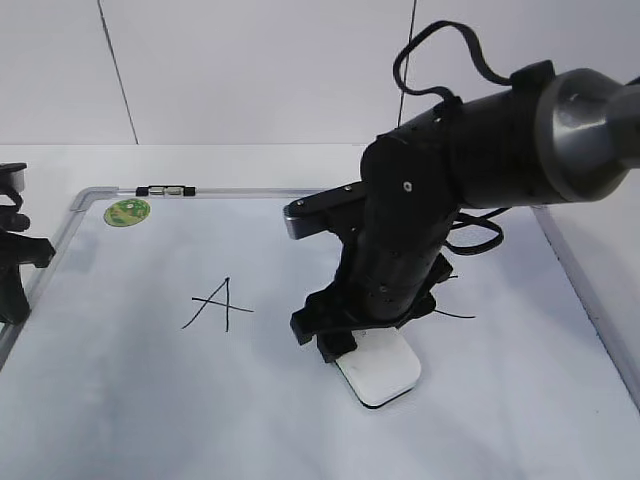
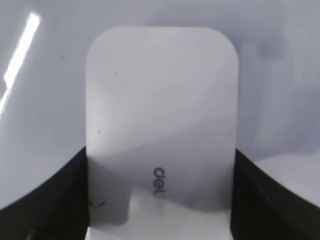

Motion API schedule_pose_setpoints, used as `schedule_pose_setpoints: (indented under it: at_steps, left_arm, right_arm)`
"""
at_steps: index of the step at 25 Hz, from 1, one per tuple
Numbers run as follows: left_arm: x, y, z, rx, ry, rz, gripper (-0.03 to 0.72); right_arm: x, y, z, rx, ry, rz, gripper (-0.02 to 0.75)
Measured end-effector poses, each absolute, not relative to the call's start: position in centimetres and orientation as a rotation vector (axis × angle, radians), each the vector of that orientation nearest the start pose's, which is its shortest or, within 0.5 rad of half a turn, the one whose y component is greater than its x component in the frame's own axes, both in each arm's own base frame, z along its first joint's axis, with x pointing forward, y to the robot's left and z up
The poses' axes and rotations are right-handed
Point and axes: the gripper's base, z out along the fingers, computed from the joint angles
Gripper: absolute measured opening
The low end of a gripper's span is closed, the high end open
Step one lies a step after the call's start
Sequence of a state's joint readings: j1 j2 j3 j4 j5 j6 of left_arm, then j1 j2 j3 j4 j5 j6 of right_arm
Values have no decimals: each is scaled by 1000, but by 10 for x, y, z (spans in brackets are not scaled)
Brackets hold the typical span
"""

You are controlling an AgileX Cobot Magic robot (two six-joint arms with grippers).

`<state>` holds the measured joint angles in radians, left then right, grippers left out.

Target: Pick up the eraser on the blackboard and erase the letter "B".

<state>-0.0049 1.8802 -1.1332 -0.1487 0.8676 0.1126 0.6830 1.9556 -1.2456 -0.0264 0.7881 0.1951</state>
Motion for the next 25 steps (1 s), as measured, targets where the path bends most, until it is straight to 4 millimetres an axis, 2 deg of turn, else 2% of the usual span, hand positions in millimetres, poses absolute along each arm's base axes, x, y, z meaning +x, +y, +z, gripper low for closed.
schedule_pose_setpoints:
  at_steps: [4, 9, 12, 19, 25]
  left_arm:
    - [338, -12, 154, 37, 3093, -176, 13]
    - [338, -12, 154, 34, 3093, -176, 13]
    - [338, -12, 154, 35, 3093, -176, 13]
    - [338, -12, 154, 35, 3099, -177, 13]
    - [338, -12, 154, 35, 3099, -177, 13]
  right_arm:
    - [277, 249, 152, -902, 2830, 27, 516]
    - [240, 286, 154, -1131, 2774, 57, 516]
    - [227, 303, 156, -1201, 2762, 74, 516]
    - [229, 314, 171, -1224, 2804, 48, 516]
    - [222, 310, 185, -1232, 2849, 16, 515]
